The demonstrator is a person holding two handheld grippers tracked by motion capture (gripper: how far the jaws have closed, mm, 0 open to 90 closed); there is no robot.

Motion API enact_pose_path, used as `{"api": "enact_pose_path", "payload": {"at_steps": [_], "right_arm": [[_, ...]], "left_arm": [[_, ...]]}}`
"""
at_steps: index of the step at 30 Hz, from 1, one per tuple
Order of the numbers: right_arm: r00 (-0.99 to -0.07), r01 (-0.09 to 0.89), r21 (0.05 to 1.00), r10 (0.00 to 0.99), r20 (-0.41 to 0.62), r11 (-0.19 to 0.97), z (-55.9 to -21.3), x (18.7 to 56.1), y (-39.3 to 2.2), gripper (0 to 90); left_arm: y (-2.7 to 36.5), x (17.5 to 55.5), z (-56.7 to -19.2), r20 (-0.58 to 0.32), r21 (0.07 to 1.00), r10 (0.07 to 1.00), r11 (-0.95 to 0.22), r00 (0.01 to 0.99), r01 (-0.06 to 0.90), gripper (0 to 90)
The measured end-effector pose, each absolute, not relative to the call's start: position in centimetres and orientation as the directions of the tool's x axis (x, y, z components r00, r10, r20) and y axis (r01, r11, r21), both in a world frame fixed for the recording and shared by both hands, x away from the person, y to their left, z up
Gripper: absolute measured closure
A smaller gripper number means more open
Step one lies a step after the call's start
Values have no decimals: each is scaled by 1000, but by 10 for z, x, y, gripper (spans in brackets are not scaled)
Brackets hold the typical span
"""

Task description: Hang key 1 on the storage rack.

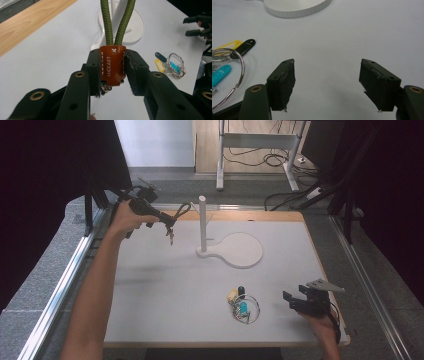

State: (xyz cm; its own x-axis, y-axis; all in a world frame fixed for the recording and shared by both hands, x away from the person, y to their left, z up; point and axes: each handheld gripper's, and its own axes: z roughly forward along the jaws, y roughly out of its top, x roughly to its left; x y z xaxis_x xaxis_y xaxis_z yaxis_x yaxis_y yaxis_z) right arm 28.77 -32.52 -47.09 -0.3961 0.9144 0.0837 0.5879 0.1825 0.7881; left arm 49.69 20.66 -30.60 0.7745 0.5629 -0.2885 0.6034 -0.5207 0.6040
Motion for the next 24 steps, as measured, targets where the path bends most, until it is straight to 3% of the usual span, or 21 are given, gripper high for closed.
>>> {"api": "enact_pose_path", "payload": {"at_steps": [24], "right_arm": [[-404, 595, 780, 911, 83, 193, -474, 289, -323, 291]], "left_arm": [[193, 524, -314, -326, 589, 559, -511, 763, 626, 672]]}}
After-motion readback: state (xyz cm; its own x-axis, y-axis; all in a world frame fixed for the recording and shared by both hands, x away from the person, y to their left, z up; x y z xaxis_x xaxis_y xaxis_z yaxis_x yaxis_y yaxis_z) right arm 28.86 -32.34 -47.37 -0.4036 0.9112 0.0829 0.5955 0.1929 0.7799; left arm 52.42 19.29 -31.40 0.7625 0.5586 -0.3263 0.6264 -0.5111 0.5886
